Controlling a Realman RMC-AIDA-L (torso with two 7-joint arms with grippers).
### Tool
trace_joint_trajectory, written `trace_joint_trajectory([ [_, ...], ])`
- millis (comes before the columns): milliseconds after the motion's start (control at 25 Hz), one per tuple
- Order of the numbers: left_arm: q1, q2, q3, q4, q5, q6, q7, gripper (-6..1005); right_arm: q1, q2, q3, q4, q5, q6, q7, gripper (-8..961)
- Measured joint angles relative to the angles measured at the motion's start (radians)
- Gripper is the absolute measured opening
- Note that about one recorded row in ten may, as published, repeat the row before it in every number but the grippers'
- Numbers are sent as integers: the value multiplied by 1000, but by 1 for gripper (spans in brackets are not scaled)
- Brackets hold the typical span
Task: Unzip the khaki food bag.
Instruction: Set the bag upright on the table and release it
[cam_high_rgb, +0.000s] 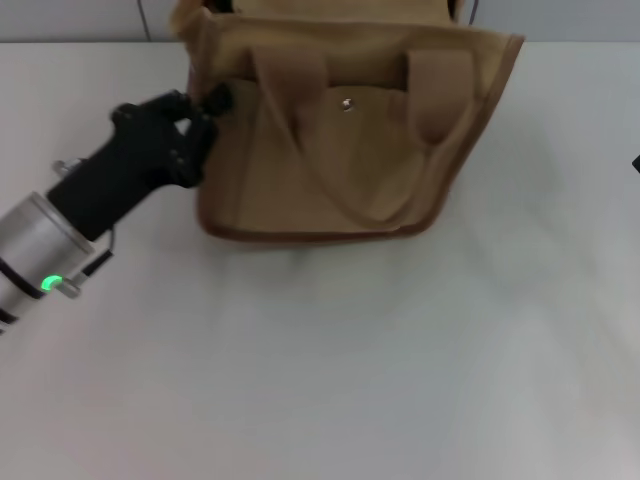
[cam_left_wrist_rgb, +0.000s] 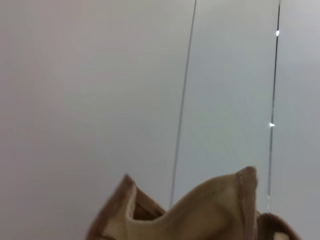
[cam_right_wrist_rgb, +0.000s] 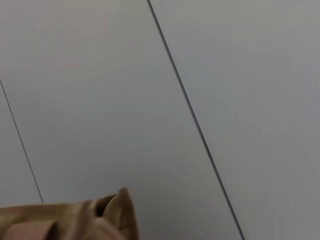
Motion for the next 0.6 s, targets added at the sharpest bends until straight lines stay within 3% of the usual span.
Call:
trace_joint_trajectory([
  [240,1,7,-15,190,-43,133,-108,71,4,0,-4,10,0,3,0,788],
  [400,-1,7,-6,239,-73,239,-148,71,9,0,-7,22,0,7,0,788],
  [600,-1,7,117,243,-72,270,-142,70,8,0,-10,36,-4,-17,0,787],
])
